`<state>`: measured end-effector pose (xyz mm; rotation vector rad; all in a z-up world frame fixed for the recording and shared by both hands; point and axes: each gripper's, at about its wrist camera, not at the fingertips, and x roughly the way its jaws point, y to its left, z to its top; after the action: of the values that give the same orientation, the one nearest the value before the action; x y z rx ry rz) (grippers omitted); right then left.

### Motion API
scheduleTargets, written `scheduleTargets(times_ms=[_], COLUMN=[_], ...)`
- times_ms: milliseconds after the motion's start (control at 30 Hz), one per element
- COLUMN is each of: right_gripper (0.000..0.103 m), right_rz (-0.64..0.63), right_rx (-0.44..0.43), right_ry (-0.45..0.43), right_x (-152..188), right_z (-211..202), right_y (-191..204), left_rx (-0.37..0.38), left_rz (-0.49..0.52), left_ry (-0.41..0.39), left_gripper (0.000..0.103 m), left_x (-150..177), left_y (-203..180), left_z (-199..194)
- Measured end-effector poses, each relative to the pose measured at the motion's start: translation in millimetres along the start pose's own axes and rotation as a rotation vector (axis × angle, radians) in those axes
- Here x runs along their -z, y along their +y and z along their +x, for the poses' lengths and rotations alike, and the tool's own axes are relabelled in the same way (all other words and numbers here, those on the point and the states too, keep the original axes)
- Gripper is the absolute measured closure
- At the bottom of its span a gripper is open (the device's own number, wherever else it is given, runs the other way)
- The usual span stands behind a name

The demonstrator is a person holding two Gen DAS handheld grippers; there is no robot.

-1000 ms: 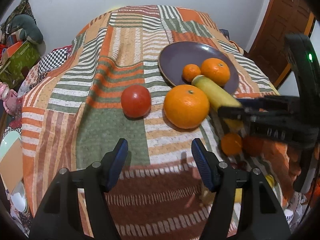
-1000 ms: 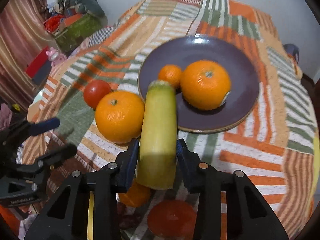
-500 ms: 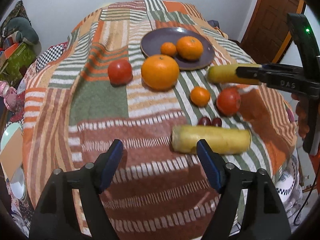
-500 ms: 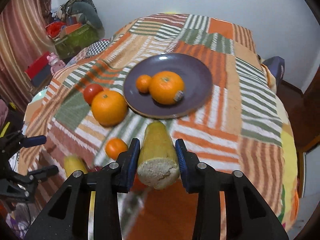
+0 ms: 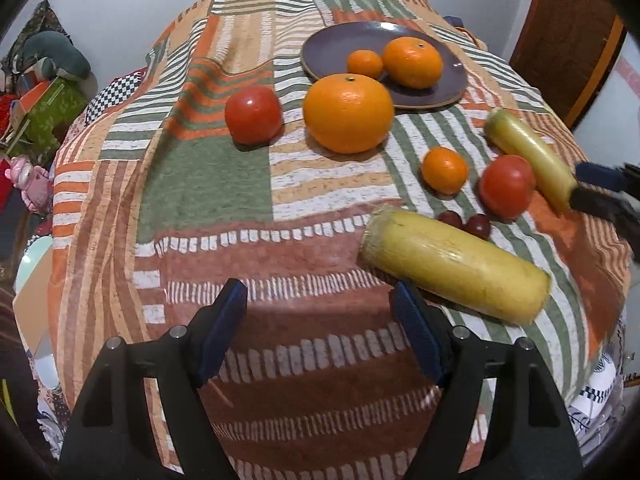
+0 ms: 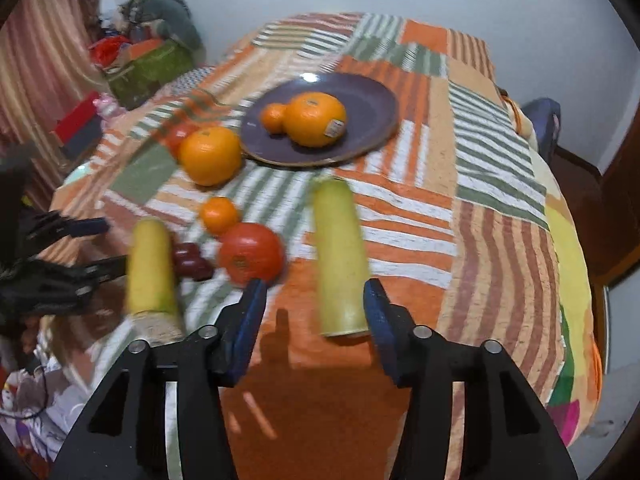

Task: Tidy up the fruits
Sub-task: 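Grasp the yellow corn cob with the left tool while the right tool lifts the gourd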

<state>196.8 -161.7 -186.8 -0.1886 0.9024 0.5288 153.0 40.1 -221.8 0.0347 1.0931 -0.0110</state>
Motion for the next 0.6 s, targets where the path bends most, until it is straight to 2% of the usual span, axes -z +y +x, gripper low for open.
scheduleTargets(times_ms=[100, 233, 367, 467, 600], right_gripper=[0.055, 0.055, 0.055, 0.055, 0.055], right_rz=[-0.036, -0.086, -0.084, -0.100, -0.088], right_rx=[-0.055, -0.051, -0.091, -0.074, -0.083], right_ry=[0.009, 0.043, 0.062, 0.049, 0.041], right_x=[3, 6, 7, 9, 10], right_z=[4, 24, 34, 35, 33], right_y=[20, 45, 61, 72, 67], left_rx=[-0.028, -0.048, -0.056, -0.031, 0.041], left_rz=[-0.002, -0.013, -0.035, -0.070, -0.104], left_ry=[0.001, 0.010, 0.001, -0.012, -0.042], left_gripper=[0.026, 0.026, 0.026, 0.026, 0.026], left_x=[-8, -16, -19, -18, -14], left_y=[3, 7, 13, 21, 23], left_z=[7, 17, 19, 11, -11])
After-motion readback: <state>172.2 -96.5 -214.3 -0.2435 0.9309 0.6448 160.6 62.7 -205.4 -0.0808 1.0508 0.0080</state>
